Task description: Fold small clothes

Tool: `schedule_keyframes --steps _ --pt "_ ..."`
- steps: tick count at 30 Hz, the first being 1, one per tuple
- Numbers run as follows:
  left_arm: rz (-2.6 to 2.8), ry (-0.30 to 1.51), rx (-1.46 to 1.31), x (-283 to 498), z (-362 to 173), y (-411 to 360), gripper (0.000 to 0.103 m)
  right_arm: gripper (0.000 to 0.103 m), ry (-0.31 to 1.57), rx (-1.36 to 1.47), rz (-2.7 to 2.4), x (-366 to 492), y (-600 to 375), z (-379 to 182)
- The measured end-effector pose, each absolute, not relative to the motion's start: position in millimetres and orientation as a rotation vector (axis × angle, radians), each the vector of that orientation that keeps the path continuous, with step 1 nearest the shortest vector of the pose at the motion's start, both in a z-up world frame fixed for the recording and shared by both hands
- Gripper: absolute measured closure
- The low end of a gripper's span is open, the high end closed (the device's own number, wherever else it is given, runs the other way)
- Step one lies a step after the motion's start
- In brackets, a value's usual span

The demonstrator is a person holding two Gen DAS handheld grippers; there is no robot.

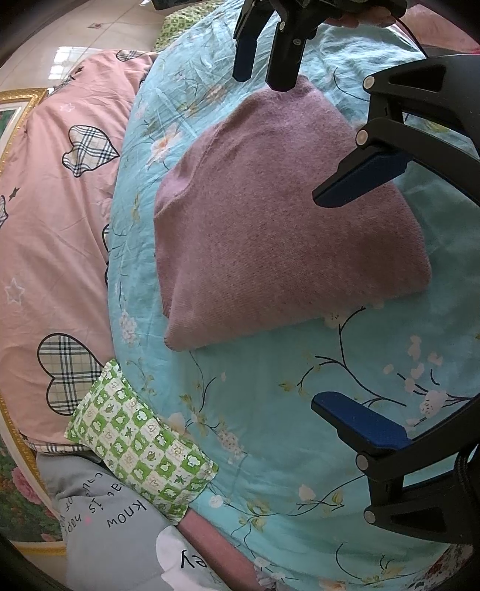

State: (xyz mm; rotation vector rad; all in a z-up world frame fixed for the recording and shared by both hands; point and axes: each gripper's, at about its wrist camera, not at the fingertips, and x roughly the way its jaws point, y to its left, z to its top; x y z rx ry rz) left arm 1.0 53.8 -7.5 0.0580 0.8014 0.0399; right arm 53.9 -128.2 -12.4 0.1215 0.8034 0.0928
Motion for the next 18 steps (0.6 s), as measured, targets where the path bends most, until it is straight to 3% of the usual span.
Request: schedule_keyframes --steps 18 --pt "0.057 0.808 0.048 9.7 -3.5 58.0 0.004 0.001 0.811 0.135 0.110 63.7 -132.3 -12.0"
